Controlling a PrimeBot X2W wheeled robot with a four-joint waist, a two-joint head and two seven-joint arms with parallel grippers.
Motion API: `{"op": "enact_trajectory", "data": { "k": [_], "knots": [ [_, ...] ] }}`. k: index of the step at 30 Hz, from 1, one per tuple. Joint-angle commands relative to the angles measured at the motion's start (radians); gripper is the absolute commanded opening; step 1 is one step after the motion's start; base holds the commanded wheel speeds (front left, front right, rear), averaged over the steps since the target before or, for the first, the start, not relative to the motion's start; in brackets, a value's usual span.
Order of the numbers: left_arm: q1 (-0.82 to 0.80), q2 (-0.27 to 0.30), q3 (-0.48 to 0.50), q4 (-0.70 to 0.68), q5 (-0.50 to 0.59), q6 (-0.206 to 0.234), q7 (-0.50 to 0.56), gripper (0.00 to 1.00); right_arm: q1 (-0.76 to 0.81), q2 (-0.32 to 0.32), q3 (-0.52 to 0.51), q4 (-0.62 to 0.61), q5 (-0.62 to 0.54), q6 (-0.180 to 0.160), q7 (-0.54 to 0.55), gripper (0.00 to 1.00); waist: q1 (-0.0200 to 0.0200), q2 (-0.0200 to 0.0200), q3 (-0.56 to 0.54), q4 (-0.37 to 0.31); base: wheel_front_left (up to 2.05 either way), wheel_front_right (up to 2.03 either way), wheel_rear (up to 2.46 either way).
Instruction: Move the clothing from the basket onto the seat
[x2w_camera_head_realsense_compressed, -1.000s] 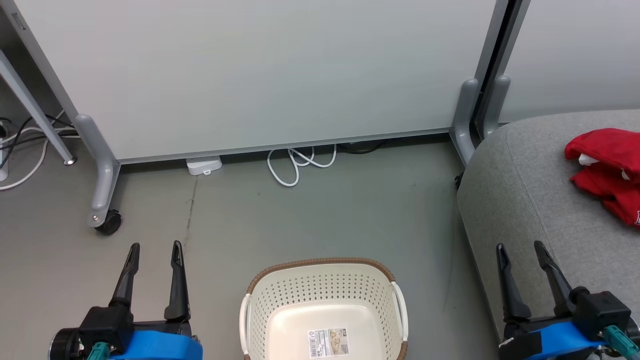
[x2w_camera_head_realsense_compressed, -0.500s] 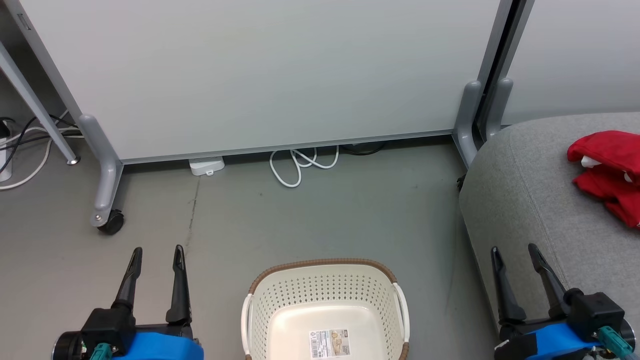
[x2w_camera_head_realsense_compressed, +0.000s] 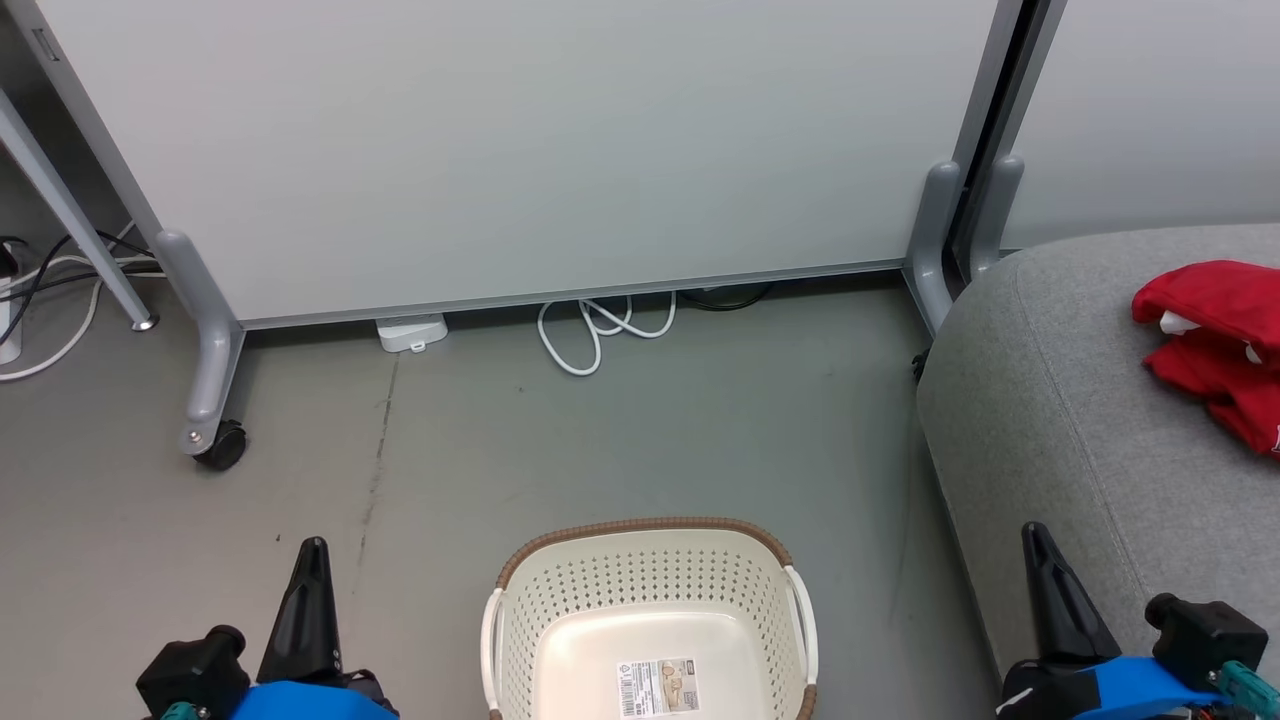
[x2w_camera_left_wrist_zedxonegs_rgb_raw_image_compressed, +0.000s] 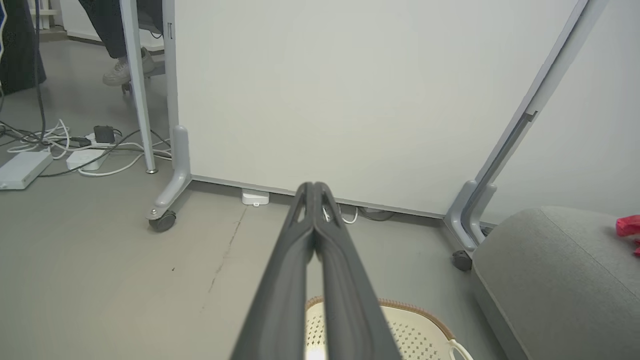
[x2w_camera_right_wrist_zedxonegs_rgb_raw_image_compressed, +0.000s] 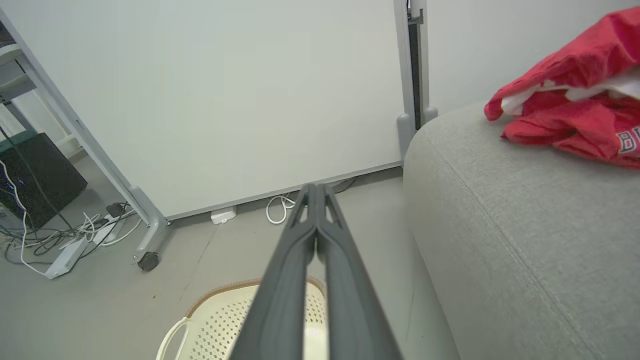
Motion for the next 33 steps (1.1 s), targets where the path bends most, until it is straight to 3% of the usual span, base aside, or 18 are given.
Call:
{"op": "enact_trajectory", "data": {
  "k": [1, 33],
  "knots": [
    [-0.032, 0.002, 0.008, -0.016, -0.046, -0.002, 0.008, 0.00, -0.022, -0.001, -0.005, -0.015, 0.048, 0.000, 0.009, 0.00, 0.0000, -0.0001, 0.000, -0.001, 0.00, 0.00, 0.00],
    [-0.078, 0.003, 0.036, -0.016, -0.543, -0.009, 0.128, 0.00, -0.062, -0.001, -0.029, -0.014, 0.543, 0.000, 0.131, 0.00, 0.0000, -0.0001, -0.001, -0.012, 0.00, 0.00, 0.00]
  ]
}}
